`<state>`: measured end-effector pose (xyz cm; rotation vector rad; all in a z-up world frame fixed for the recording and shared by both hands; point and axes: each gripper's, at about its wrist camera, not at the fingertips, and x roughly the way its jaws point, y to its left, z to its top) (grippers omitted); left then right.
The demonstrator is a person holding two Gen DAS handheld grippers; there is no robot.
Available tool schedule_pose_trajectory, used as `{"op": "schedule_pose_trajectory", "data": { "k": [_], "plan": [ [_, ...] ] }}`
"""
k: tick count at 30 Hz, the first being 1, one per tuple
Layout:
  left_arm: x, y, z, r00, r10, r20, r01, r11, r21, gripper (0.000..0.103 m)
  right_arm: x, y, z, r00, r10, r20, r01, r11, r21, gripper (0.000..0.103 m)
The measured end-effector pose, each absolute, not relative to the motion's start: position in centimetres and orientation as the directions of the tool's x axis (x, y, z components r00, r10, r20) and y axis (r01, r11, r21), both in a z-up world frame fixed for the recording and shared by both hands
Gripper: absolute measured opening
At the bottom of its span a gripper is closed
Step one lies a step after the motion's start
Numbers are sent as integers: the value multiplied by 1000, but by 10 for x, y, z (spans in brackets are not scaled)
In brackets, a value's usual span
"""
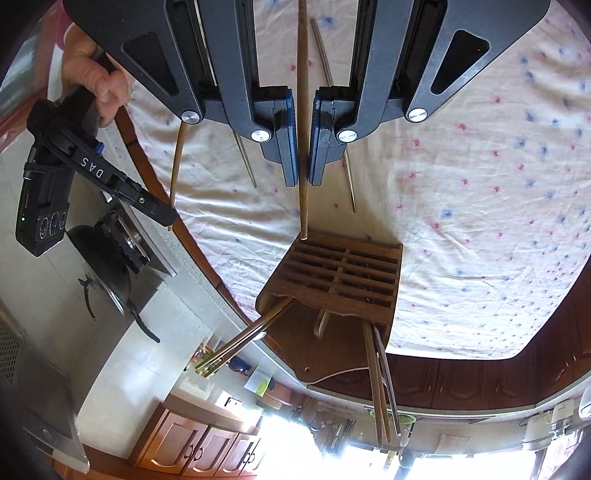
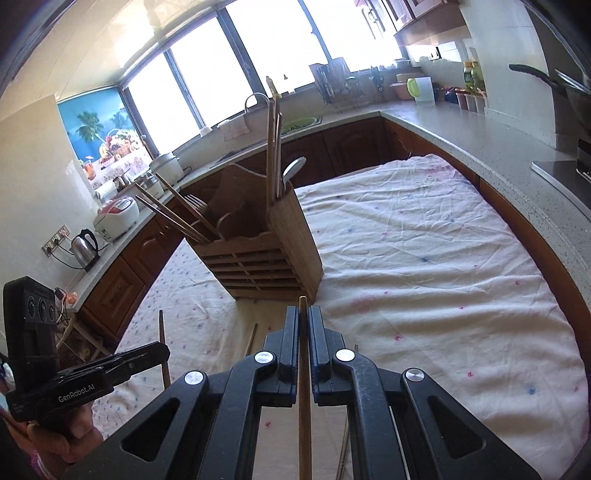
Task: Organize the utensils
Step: 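Lift both bamboo chopsticks and lower them into the wooden holder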
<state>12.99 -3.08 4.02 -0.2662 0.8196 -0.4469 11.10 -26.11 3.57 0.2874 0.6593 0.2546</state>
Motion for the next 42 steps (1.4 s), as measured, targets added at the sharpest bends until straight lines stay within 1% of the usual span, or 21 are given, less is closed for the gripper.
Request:
{"op": "schedule_pose_trajectory", "data": {
  "k": [8, 13, 33, 39, 42],
  "plan": [
    [111, -16, 72, 645, -496, -581, 307, 865, -397, 5, 85, -259, 76, 815, 324, -480, -174, 927, 331, 5],
    [109, -8, 83, 671, -495, -552, 308, 864, -400, 5, 78, -257, 93, 840, 316, -440, -184, 930, 317, 5],
    [116, 6, 98, 727, -455, -514, 276, 879, -388, 5, 83, -259, 108, 868, 310, -388, -186, 928, 324, 5],
    [127, 8, 116, 759, -436, -484, 278, 889, -365, 5, 91, -258, 118, 879, 307, -365, -192, 928, 320, 5],
    [135, 9, 133, 785, -423, -452, 280, 894, -350, 5, 97, -258, 130, 892, 303, -335, -195, 927, 320, 5]
  ]
}}
